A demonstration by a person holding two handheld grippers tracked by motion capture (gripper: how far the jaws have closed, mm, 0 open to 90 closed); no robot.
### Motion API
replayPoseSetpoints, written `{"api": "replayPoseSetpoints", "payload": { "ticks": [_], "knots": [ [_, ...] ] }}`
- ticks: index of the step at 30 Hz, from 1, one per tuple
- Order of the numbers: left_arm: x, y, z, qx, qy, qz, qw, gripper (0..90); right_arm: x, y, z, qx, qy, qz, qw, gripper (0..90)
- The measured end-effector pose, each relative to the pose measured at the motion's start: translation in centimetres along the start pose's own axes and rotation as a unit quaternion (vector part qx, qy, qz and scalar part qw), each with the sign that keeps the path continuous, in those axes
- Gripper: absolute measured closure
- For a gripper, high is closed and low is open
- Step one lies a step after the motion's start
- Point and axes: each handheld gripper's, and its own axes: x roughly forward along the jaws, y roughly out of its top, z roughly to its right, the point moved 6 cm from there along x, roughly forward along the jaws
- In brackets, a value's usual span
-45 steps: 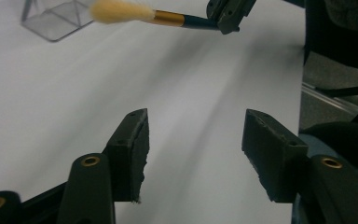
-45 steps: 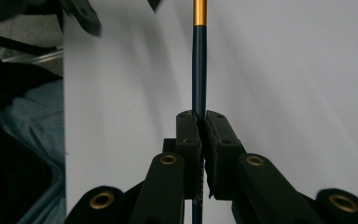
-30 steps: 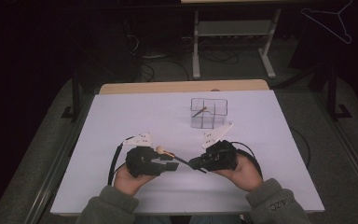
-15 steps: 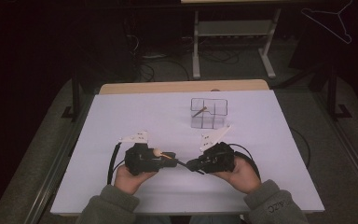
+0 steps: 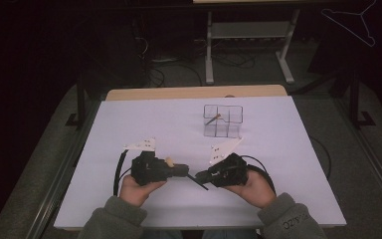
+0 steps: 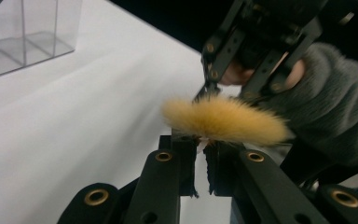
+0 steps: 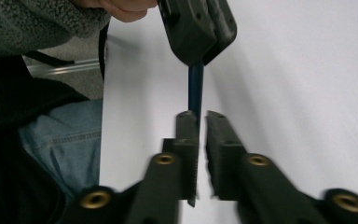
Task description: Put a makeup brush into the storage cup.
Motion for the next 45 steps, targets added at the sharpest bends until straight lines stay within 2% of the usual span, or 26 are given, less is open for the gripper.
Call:
{"api": "replayPoseSetpoints", "payload": {
  "ticks": [1,4,11,21,26,27,28,30,32,36,38,39,40,41,43,45],
  "knots": [
    [-0.1,0.1,0.0,0.005,0.004,-0.007,1.0,82.9,0.1,0.1,0.0,0.006,0.008,-0.004,0.9999,72.9],
    [-0.1,0.5,0.3,0.016,0.013,-0.02,0.9996,82.9,0.4,0.4,-0.2,0.003,0.008,-0.012,0.9999,70.4],
    [0.0,1.7,1.1,0.042,0.027,-0.053,0.9974,82.9,1.1,1.4,-0.3,-0.002,-0.001,-0.022,0.9998,72.4],
    [0.8,2.2,1.5,0.045,0.033,-0.084,0.9949,82.9,1.2,1.9,-0.3,0.015,0.009,-0.001,0.9998,78.8],
    [0.9,2.2,1.6,0.044,0.031,-0.091,0.9944,82.3,1.2,1.8,-0.5,0.016,0.014,0.0,0.9998,82.3],
    [0.9,2.3,1.5,0.047,0.033,-0.087,0.9946,80.1,1.2,1.7,-0.4,0.008,0.012,0.0,0.9999,82.5],
    [0.8,2.3,1.5,0.045,0.034,-0.086,0.9947,74.9,1.1,1.7,-0.4,0.013,0.016,0.001,0.9998,82.6],
    [0.7,2.3,1.4,0.044,0.038,-0.084,0.9948,70.1,1.1,1.7,-0.3,0.014,0.016,0.006,0.9998,82.6],
    [0.5,2.4,1.4,0.041,0.038,-0.076,0.9955,69.8,1.0,1.7,-0.3,0.017,0.018,0.006,0.9997,82.7],
    [0.1,2.6,1.4,0.037,0.033,-0.065,0.9967,72.0,1.0,1.7,-0.4,0.026,0.02,0.009,0.9994,82.7],
    [0.0,2.6,1.6,0.04,0.026,-0.067,0.9966,80.8,1.1,1.6,-0.3,0.023,0.02,0.008,0.9995,82.7],
    [0.0,2.6,1.6,0.04,0.025,-0.066,0.9967,82.0,1.2,1.6,-0.4,0.023,0.022,0.009,0.9994,82.7],
    [0.0,2.6,1.6,0.044,0.023,-0.07,0.9963,82.2,1.2,1.6,-0.4,0.023,0.024,0.01,0.9994,82.5],
    [0.1,2.5,1.6,0.041,0.024,-0.071,0.9963,82.4,1.2,1.6,-0.5,0.027,0.025,0.009,0.9993,81.7],
    [0.2,2.5,1.5,0.038,0.022,-0.08,0.9958,82.6,1.3,1.7,-0.4,0.021,0.018,0.007,0.9996,76.6],
    [0.3,2.4,1.5,0.04,0.028,-0.086,0.9951,82.7,1.2,1.9,-0.6,0.03,0.019,0.013,0.9993,76.4]
  ]
}}
